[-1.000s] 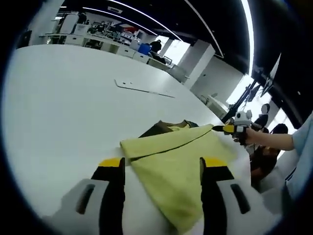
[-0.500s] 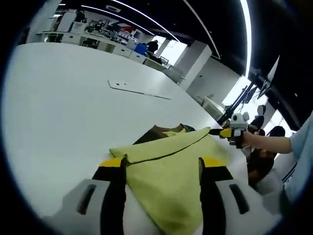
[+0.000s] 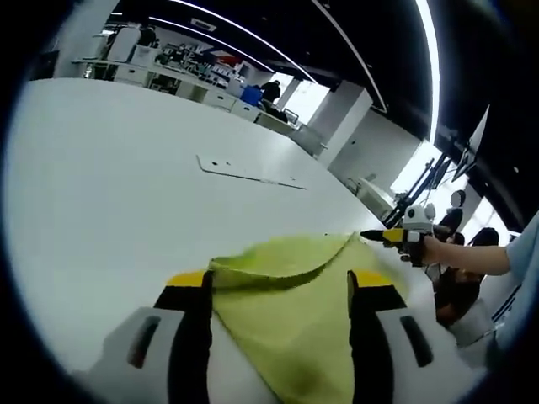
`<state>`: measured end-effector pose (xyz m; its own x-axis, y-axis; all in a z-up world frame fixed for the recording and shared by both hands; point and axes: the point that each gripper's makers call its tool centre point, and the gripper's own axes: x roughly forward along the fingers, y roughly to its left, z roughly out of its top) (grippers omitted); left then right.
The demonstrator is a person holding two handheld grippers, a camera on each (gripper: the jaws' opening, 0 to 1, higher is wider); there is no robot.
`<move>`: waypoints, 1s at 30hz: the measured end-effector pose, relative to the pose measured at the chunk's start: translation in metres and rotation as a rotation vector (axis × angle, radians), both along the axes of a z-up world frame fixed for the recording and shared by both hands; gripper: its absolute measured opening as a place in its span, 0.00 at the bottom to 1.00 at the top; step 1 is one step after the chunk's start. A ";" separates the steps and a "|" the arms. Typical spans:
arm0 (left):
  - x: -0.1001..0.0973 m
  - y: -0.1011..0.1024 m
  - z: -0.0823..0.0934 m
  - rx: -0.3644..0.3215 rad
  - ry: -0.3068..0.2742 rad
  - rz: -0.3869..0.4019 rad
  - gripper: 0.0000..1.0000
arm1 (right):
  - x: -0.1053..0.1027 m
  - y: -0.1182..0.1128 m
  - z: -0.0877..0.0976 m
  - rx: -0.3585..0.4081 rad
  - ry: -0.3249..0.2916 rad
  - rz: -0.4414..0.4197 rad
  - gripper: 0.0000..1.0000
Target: Fold the garment on the visible template until the final outline fits inside the template.
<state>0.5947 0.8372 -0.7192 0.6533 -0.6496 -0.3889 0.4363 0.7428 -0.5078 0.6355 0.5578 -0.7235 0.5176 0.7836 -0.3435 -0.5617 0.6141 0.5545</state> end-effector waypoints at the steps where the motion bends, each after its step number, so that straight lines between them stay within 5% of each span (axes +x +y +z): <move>1: 0.000 0.000 0.000 0.004 -0.002 -0.003 0.65 | -0.001 0.001 -0.001 -0.005 -0.002 -0.001 0.54; 17: -0.016 -0.008 0.003 0.019 0.005 -0.050 0.74 | -0.021 -0.001 -0.002 -0.068 -0.031 0.042 0.65; 30: -0.042 -0.020 0.006 0.033 0.002 -0.136 0.99 | -0.043 -0.010 -0.004 -0.152 -0.071 0.093 0.84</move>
<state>0.5532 0.8177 -0.7130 0.5596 -0.7190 -0.4121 0.5332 0.6930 -0.4851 0.5925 0.5483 -0.7271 0.4726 0.7711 -0.4267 -0.6540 0.6314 0.4166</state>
